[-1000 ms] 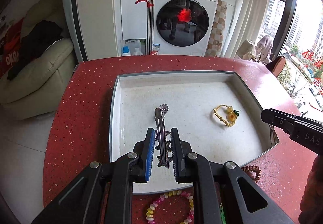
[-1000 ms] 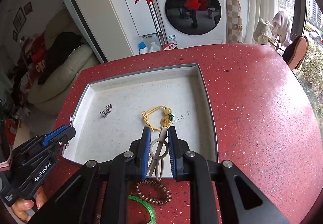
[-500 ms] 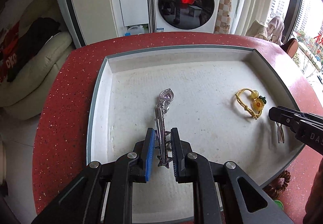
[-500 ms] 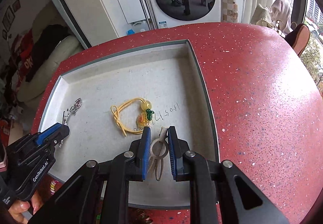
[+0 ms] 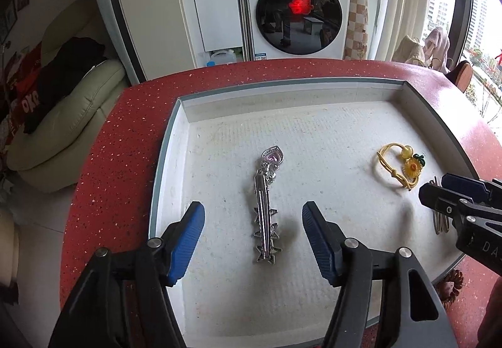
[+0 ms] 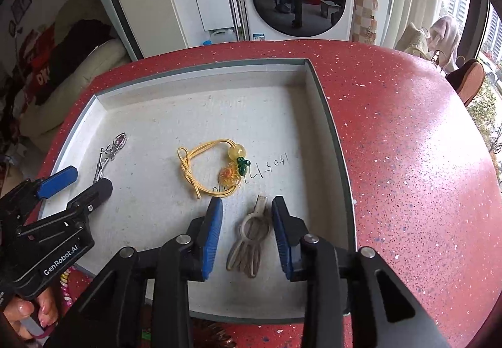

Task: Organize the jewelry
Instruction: 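Open both tools to release the hair clips into the tray, then withdraw both tools from the tray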

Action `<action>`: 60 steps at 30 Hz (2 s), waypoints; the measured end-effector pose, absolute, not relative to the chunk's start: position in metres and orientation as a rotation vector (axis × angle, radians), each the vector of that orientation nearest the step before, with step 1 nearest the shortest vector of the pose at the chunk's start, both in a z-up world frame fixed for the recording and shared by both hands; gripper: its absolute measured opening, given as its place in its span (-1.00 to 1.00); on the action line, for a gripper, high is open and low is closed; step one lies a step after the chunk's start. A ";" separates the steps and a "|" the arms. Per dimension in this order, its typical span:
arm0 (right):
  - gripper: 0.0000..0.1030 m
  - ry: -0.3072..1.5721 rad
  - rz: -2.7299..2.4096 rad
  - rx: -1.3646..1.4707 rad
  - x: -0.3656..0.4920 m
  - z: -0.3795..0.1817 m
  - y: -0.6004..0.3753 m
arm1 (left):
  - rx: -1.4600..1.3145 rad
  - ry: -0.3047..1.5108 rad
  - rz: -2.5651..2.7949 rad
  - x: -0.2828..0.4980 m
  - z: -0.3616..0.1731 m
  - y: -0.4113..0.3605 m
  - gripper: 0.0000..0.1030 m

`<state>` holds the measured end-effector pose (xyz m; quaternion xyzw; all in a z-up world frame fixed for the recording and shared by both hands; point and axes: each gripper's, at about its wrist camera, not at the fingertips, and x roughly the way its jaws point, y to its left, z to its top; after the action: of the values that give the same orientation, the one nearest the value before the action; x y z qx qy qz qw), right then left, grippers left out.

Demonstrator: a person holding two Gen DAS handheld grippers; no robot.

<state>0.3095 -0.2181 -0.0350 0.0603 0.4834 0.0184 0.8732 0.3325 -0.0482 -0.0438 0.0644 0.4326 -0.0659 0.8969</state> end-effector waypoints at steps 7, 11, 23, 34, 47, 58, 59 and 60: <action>0.19 0.967 0.062 0.192 0.302 -0.021 -0.222 | 0.123 0.878 -0.149 0.327 -0.030 -0.048 0.58; 0.27 0.934 0.068 0.214 0.297 -0.008 -0.221 | 0.103 0.871 -0.150 0.322 -0.022 -0.045 0.58; 0.54 0.866 0.099 0.238 0.278 0.022 -0.215 | 0.093 0.785 -0.160 0.292 0.012 -0.032 1.00; 1.00 0.758 0.135 0.290 0.243 0.056 -0.219 | 0.030 0.753 -0.182 0.255 0.036 -0.007 1.00; 1.00 0.760 0.168 0.336 0.200 0.063 -0.215 | 0.030 0.791 -0.133 0.206 0.021 0.018 1.00; 1.00 0.857 0.165 0.234 0.163 0.041 -0.203 | -0.028 0.907 -0.090 0.190 -0.019 0.039 1.00; 1.00 0.869 0.160 0.235 0.161 0.036 -0.204 | -0.033 0.915 -0.088 0.188 -0.022 0.039 1.00; 1.00 0.882 0.156 0.240 0.159 0.031 -0.205 | -0.035 0.921 -0.086 0.186 -0.025 0.039 1.00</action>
<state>0.1591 -0.2048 0.0313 0.1159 0.4256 0.0754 0.8943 0.1862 0.0389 -0.0245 -0.0171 0.4443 -0.0417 0.8947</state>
